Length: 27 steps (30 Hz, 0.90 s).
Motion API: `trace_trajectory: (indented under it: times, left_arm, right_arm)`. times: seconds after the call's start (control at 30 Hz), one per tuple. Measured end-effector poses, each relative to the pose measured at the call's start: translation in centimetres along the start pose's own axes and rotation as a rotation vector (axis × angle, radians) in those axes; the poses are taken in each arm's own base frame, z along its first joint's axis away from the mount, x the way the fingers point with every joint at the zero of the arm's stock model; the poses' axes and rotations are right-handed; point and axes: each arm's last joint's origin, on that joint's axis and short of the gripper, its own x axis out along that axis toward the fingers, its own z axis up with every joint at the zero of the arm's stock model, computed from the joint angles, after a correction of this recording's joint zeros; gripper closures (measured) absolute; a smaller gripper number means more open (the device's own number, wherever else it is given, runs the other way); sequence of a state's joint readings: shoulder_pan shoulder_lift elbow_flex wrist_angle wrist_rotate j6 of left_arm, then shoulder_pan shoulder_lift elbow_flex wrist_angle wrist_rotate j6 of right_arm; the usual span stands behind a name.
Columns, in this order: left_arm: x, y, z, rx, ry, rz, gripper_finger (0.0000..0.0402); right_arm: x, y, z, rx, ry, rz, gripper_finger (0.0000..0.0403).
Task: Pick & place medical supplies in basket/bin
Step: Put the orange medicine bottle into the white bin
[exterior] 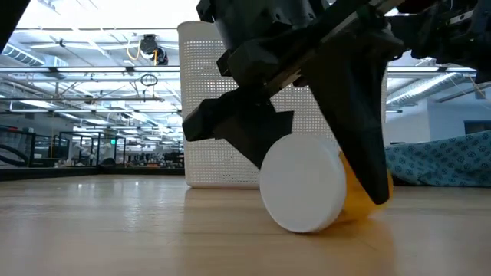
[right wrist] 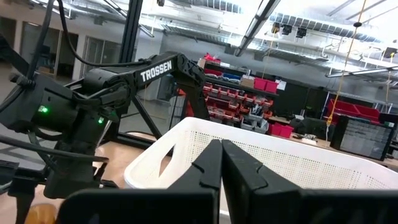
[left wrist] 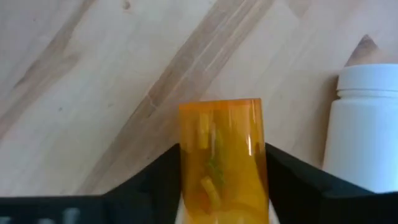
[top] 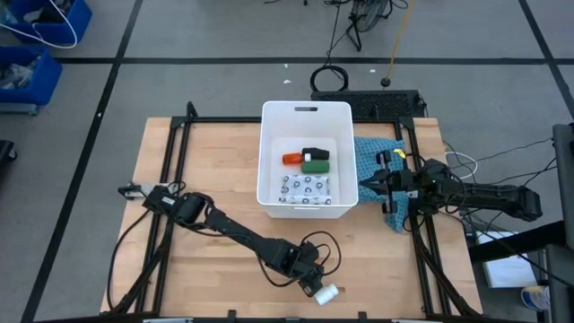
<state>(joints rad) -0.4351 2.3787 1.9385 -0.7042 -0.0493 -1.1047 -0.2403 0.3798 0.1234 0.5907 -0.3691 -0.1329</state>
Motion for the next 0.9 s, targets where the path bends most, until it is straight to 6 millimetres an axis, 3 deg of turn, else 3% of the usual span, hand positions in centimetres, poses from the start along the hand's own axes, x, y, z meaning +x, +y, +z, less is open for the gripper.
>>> trace_trajectory:
  times: [0.1, 0.27, 0.37, 0.5, 0.7, 0.9]
  left_arm:
    - [0.0, -0.1, 0.0, 0.012, 0.004, -0.009, 0.0254]
    - [-1.1, -0.6, -0.4, 0.078, -0.005, -0.026, 0.0257]
    - [-3.4, -1.4, -0.7, 0.115, -0.060, -0.042, 0.0257]
    - [-8.2, -2.2, -2.0, 0.178, -0.191, 0.004, 0.0239]
    - [-18.1, -1.5, -5.1, 0.272, -0.413, 0.141, 0.0246]
    - [-27.3, 0.2, -7.0, 0.613, -0.693, 0.276, 0.0241]
  right_arm:
    - [0.0, 0.0, 0.0, 0.000, 0.000, 0.000, 0.0403]
    - [0.0, 0.0, 0.0, 0.001, 0.000, 0.000, 0.0403]
    - [0.0, 0.0, 0.0, 0.001, 0.001, 0.000, 0.0403]
    - [0.0, 0.0, 0.0, 0.013, 0.003, 0.001, 0.0403]
    - [0.0, 0.0, -0.1, 0.027, 0.009, 0.002, 0.0403]
    - [0.0, 0.0, 0.1, 0.028, -0.010, 0.002, 0.0403]
